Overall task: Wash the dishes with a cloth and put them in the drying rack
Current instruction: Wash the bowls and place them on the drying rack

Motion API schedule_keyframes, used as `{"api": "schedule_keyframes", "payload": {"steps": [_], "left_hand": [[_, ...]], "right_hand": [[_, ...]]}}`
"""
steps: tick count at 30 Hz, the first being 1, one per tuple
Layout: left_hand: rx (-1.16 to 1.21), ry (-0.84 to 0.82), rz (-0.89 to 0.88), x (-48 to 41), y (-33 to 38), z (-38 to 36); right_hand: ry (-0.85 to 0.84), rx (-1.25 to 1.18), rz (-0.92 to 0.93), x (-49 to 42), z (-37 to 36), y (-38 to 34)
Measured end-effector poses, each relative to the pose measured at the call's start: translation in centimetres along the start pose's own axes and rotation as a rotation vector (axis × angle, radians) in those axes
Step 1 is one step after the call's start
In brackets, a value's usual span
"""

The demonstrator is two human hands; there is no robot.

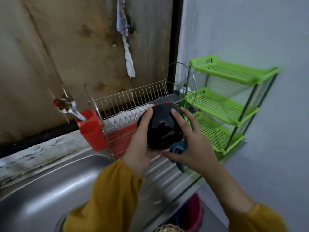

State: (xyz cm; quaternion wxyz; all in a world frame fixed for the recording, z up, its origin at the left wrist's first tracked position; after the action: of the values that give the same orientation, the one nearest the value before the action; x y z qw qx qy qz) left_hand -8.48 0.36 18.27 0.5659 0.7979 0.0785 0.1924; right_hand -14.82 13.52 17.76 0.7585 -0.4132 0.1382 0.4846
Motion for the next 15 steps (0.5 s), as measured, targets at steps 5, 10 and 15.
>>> {"api": "schedule_keyframes", "payload": {"steps": [5, 10, 15], "left_hand": [[-0.176, 0.014, 0.095, -4.9, -2.2, -3.4], [-0.366, 0.07, 0.088, -8.6, -5.1, -5.3], [-0.55, 0.081, -0.147, -13.2, -9.3, -7.1]], "right_hand": [[0.108, 0.077, -0.194, 0.4, 1.2, 5.8], [0.189, -0.15, -0.406, 1.4, 1.1, 10.8], [0.197, -0.284, -0.662, 1.8, -0.3, 16.6]]}}
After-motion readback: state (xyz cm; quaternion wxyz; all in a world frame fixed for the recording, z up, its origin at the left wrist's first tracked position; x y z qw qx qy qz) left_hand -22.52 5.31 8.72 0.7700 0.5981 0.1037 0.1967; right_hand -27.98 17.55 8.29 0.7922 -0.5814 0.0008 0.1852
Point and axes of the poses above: each hand's wrist, its own x-axis away from the middle knuckle, its own z-axis out of the back of the hand, y = z × x, the point moved 3 cm from there along -x, towards the middle knuckle, and after that the axes turned 13 degrees about -x, right-handed, at the moved point
